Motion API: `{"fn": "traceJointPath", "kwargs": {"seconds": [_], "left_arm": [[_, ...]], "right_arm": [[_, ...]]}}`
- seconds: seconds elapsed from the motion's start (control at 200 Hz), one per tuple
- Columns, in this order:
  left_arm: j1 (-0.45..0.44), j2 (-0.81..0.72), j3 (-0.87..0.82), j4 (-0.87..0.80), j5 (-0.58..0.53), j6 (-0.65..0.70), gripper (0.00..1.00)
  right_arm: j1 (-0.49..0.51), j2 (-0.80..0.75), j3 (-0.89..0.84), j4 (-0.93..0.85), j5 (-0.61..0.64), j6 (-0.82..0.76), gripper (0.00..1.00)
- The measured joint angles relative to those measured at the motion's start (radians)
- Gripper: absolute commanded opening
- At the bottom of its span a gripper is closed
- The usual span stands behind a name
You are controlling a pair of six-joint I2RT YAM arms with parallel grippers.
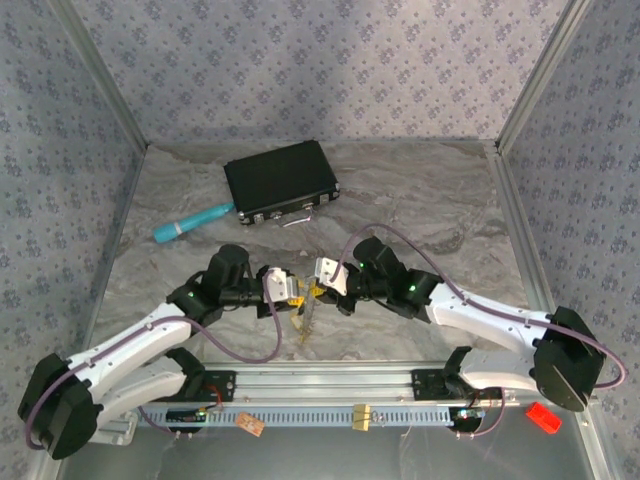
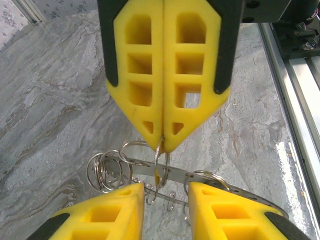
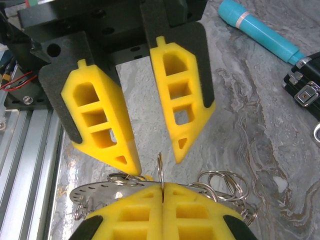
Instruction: Put the keys on the keyring
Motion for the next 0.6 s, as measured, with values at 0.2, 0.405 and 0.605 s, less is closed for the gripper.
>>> {"fn": "traceJointPath", "kwargs": {"seconds": [0.2, 0.405, 0.605], "left_arm": [[0.0, 0.013, 0.0, 0.013, 0.007, 0.004, 0.21], [0.0, 0.025, 0.0, 0.034, 0.032, -0.005, 0.13], [0.0, 0.026, 0.0, 0.024, 0.045, -0.014, 0.0]], "right_arm": [[0.002, 0.003, 0.005, -0.015, -0.008, -0.009, 0.0], [0.009, 0.02, 0.015, -0.014, -0.011, -0.011, 0.0], [0.012, 0.031, 0.019, -0.016, -0.008, -0.011, 0.19]]}}
